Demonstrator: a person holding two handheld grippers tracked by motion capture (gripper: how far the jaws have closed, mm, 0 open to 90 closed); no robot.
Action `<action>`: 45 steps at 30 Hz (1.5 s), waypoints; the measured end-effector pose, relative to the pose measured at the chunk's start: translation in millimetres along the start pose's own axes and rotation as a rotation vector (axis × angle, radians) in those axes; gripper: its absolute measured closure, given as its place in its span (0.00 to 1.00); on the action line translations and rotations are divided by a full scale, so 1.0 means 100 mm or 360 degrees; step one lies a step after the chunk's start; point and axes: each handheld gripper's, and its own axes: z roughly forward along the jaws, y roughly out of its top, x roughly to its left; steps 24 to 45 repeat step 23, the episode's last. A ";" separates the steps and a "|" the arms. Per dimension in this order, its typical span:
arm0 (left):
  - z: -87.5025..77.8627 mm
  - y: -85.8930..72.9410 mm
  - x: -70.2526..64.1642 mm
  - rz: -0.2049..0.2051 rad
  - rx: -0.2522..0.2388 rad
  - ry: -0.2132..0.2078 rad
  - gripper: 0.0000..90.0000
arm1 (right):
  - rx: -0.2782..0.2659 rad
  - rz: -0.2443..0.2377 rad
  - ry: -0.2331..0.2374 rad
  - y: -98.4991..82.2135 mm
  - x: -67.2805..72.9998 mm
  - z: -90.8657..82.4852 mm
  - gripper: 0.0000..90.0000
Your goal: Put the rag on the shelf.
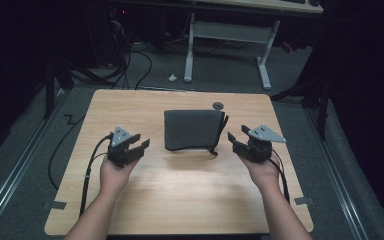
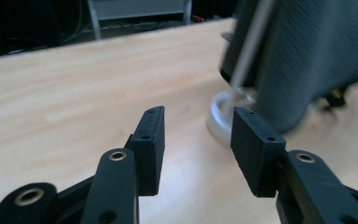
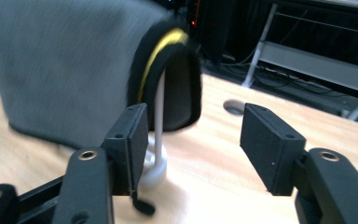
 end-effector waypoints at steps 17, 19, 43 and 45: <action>-0.49 -0.78 -0.63 0.0013 0.0225 -0.0202 0.55 | 0.0252 -0.0014 -0.0069 -1.13 0.47 -0.56 0.48; -0.47 -0.78 -0.63 0.0018 0.0231 -0.0203 0.55 | 0.0246 0.0048 -0.0066 -1.14 0.45 -0.55 0.49; -0.48 -0.79 -0.63 0.0029 0.0227 -0.0195 0.55 | 0.0252 0.0021 -0.0044 -1.14 0.47 -0.51 0.50; -0.48 -0.79 -0.63 0.0029 0.0227 -0.0195 0.55 | 0.0252 0.0021 -0.0044 -1.14 0.47 -0.51 0.50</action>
